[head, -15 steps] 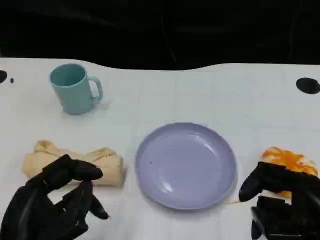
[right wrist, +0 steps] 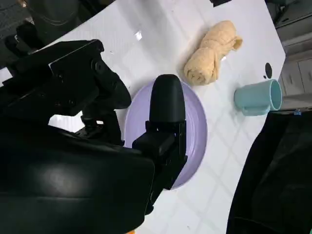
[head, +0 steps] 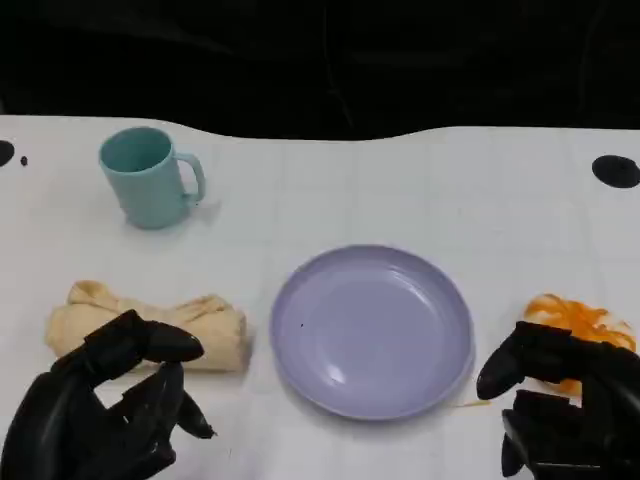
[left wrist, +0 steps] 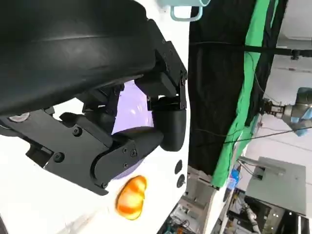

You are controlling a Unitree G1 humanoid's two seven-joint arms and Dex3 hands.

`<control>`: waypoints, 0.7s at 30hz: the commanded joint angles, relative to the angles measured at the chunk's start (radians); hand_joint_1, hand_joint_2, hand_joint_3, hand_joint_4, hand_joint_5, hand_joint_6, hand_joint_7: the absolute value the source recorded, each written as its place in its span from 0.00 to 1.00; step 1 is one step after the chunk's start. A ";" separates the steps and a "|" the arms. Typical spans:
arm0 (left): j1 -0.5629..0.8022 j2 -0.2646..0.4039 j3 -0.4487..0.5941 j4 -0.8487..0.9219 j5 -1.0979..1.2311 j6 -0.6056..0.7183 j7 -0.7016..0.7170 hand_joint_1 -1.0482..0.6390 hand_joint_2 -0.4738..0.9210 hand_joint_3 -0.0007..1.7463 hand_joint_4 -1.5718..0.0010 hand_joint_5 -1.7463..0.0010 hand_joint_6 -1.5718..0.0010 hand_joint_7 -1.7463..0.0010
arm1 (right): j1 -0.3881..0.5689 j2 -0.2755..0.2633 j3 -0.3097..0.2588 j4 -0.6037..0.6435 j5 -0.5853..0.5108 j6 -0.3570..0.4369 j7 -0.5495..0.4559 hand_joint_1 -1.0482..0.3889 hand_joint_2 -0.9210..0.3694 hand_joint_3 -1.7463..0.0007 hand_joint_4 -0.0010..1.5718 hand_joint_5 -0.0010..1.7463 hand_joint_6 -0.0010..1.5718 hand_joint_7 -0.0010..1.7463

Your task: Grasp the towel on the left side of the plate with the left hand and place it into the plate.

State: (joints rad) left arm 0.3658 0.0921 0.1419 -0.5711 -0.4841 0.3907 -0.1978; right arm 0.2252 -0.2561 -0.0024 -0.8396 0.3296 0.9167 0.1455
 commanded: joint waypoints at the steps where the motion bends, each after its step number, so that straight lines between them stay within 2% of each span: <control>1: 0.001 0.005 0.004 0.000 0.002 -0.010 0.004 0.47 0.73 0.61 0.55 0.03 0.54 0.18 | -0.001 -0.006 -0.004 0.000 0.003 0.003 0.001 0.78 0.21 0.38 0.38 1.00 0.33 0.91; 11: 0.003 0.009 0.006 0.000 0.000 -0.017 -0.005 0.48 0.74 0.60 0.55 0.04 0.55 0.19 | 0.005 -0.006 -0.004 -0.005 0.005 -0.002 0.006 0.77 0.21 0.38 0.38 1.00 0.33 0.91; 14: 0.001 0.010 0.011 0.001 -0.002 -0.017 -0.002 0.48 0.73 0.61 0.53 0.09 0.53 0.22 | 0.011 -0.008 -0.001 -0.006 0.001 -0.012 0.009 0.78 0.20 0.38 0.38 1.00 0.33 0.91; 16: -0.003 0.017 0.015 -0.004 0.001 -0.013 -0.001 0.47 0.73 0.59 0.54 0.16 0.51 0.28 | 0.014 -0.007 0.000 -0.008 0.000 -0.014 0.009 0.78 0.20 0.38 0.38 1.00 0.33 0.91; 18: -0.009 0.038 0.015 -0.032 0.026 0.005 0.013 0.45 0.79 0.47 0.55 0.29 0.49 0.47 | 0.016 -0.006 -0.002 -0.012 0.003 -0.012 0.010 0.78 0.21 0.38 0.38 1.00 0.33 0.91; 19: -0.013 0.063 0.011 -0.047 0.055 0.006 0.011 0.45 0.86 0.35 0.55 0.38 0.48 0.64 | 0.017 -0.006 -0.005 -0.014 0.005 -0.010 0.011 0.78 0.21 0.38 0.39 1.00 0.33 0.91; 21: -0.018 0.114 0.000 -0.068 0.128 -0.006 0.002 0.45 0.96 0.22 0.58 0.46 0.48 0.82 | 0.017 -0.006 -0.009 -0.017 0.008 -0.005 0.012 0.77 0.21 0.38 0.39 1.00 0.33 0.92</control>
State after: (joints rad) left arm 0.3619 0.1369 0.1450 -0.5997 -0.4308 0.3929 -0.1976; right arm 0.2354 -0.2564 -0.0017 -0.8432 0.3296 0.9146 0.1553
